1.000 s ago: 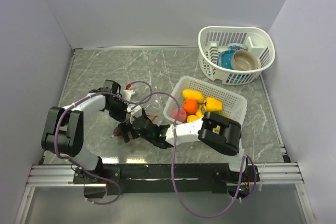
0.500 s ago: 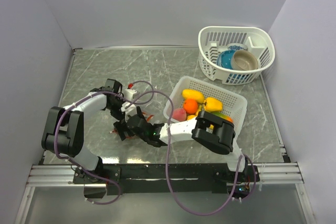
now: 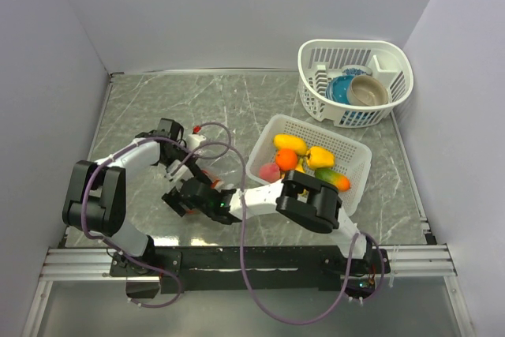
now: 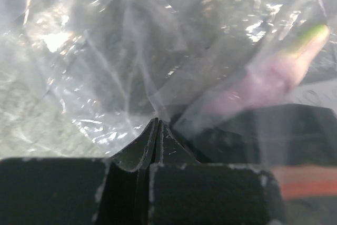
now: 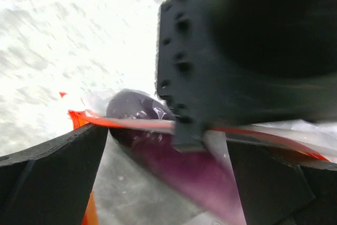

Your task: Open the zip-top bag and remove the fake food

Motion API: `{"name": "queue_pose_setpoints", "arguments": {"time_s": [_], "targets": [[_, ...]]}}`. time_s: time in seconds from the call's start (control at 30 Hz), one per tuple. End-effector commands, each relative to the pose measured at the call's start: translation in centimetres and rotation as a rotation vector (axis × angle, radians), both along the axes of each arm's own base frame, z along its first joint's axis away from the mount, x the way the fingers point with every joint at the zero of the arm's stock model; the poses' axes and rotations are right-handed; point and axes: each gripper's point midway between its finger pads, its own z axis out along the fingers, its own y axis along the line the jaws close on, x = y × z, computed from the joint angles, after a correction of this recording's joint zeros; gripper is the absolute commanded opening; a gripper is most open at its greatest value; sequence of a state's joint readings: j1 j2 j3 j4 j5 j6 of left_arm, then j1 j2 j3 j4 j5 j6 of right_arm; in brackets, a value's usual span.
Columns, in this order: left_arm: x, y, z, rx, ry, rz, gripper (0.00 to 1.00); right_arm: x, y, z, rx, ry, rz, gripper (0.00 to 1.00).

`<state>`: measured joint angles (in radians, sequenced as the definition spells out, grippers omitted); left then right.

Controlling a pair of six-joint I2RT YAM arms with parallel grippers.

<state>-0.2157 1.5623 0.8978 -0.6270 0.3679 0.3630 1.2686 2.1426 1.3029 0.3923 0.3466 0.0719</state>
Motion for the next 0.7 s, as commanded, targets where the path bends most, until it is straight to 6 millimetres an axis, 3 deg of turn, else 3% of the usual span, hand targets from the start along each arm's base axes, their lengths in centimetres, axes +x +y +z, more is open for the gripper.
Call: {"name": "queue_pose_setpoints", "arguments": {"time_s": [0.0,0.1,0.17,0.27,0.3,0.4,0.53,0.63,0.67], "targets": [[0.4,-1.2,1.6,-0.056,-0.022,-0.043,0.01,0.1,1.2,-1.1,-0.116,-0.054,0.113,1.0],[0.4,-1.0,1.3,-0.05,-0.022,-0.041,0.01,0.2,0.5,-2.5,-0.14,-0.017,0.099,0.99],[0.5,-0.8,1.0,-0.036,-0.031,-0.037,0.01,-0.2,-0.7,-3.1,-0.142,0.019,0.092,0.91],[0.5,-0.5,0.6,-0.03,-0.028,-0.027,0.01,-0.9,-2.2,-3.4,-0.141,0.064,0.071,0.67],[0.7,-0.5,0.5,-0.031,-0.026,-0.02,0.01,-1.3,-2.6,-3.1,-0.129,0.08,0.067,0.55],[1.1,-0.7,0.5,-0.037,-0.03,-0.01,0.01,-1.8,-3.1,-1.8,-0.097,0.094,0.064,0.34],[1.7,-0.7,0.4,-0.035,-0.038,0.012,0.01,-2.4,-3.1,0.4,-0.052,0.107,0.066,0.26],[2.3,-0.3,0.0,-0.014,-0.053,0.04,0.01,-3.2,-3.4,2.6,0.005,0.115,0.084,0.29],[2.4,-0.3,-0.2,-0.013,-0.048,0.049,0.01,-3.6,-3.4,3.3,0.027,0.119,0.096,0.34]]}}
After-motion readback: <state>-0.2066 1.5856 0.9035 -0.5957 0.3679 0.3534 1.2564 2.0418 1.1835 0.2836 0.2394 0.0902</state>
